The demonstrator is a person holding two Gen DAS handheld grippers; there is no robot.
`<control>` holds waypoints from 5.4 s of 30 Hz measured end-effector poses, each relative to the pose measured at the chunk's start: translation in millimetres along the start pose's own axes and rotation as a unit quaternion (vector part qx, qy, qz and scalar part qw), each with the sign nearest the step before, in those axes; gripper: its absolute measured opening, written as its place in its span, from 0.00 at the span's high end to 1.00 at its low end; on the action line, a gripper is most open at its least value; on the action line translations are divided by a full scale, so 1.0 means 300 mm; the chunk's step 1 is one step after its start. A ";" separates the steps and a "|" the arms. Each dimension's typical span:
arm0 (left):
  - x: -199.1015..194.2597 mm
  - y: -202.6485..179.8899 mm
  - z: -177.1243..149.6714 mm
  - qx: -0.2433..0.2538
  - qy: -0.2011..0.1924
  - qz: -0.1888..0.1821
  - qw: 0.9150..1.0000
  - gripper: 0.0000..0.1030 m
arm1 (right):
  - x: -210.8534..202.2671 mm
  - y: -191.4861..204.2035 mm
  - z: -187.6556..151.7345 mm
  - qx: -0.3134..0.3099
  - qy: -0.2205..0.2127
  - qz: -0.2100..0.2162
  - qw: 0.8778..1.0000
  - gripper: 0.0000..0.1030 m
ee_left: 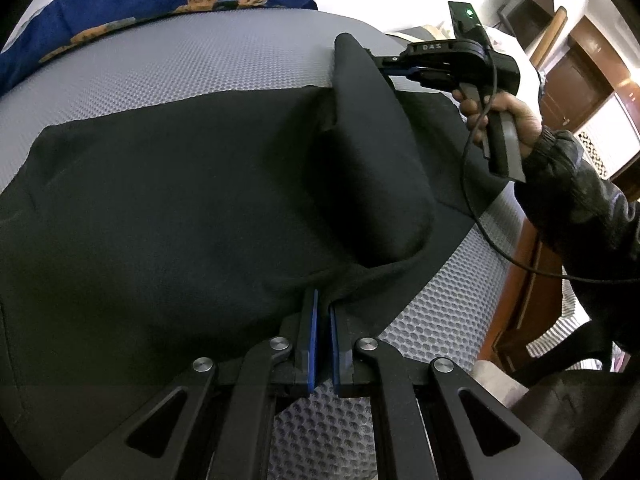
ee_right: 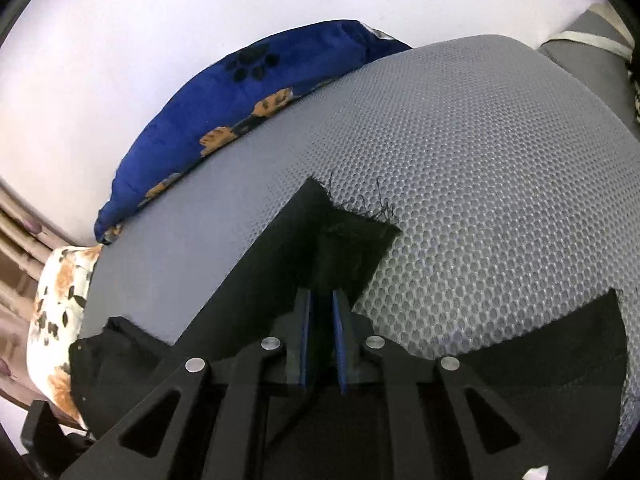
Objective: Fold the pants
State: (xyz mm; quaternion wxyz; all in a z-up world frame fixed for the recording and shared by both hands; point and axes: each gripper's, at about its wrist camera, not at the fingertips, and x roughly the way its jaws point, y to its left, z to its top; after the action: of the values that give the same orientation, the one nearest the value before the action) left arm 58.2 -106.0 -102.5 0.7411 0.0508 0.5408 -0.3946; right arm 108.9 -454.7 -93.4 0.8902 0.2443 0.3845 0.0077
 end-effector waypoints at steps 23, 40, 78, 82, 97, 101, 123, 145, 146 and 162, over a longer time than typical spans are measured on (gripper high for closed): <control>-0.006 0.040 -0.010 -0.012 -0.008 -0.017 1.000 0.94 | 0.008 0.091 -0.025 -0.084 -0.009 -0.054 0.995 0.90; -0.014 0.062 -0.008 -0.020 -0.009 -0.026 0.999 0.94 | 0.059 0.072 0.019 -0.074 -0.005 -0.077 0.994 0.84; -0.011 0.025 -0.017 0.027 -0.011 -0.017 0.999 0.91 | -0.509 -0.331 -0.372 0.230 -0.032 -0.117 0.965 0.97; -0.012 0.014 -0.007 0.041 -0.002 -0.016 0.999 0.91 | -0.499 -0.364 -0.480 0.248 -0.032 -0.123 0.960 0.98; -0.016 0.003 0.026 0.018 0.021 -0.039 0.999 0.56 | -0.593 -0.374 -0.461 0.209 -0.035 -0.181 0.960 0.79; -0.075 -0.008 0.030 0.031 0.004 -0.057 0.998 0.45 | -0.609 -0.390 -0.342 0.182 -0.046 -0.135 0.973 0.79; -0.077 0.207 0.105 -0.133 -0.050 0.023 0.990 0.44 | -0.217 -0.401 0.034 0.068 0.064 -0.034 0.995 0.80; -0.076 0.321 0.068 -0.163 -0.076 0.064 0.982 0.45 | -0.268 -0.374 -0.039 0.085 -0.033 -0.167 0.982 0.99; -0.078 0.324 0.064 -0.159 -0.081 0.062 0.982 0.45 | -0.268 -0.379 -0.035 0.090 -0.034 -0.176 0.980 1.00; -0.212 0.470 0.010 -0.169 -0.127 0.099 0.972 0.44 | -0.133 0.324 -0.051 -0.080 0.032 -0.034 0.996 0.84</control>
State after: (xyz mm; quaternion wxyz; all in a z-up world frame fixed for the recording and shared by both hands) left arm 144.2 22.7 -97.3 0.8368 -0.0726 0.4936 -0.2255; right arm 87.3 -370.6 -32.3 0.8937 0.1584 0.4194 0.0164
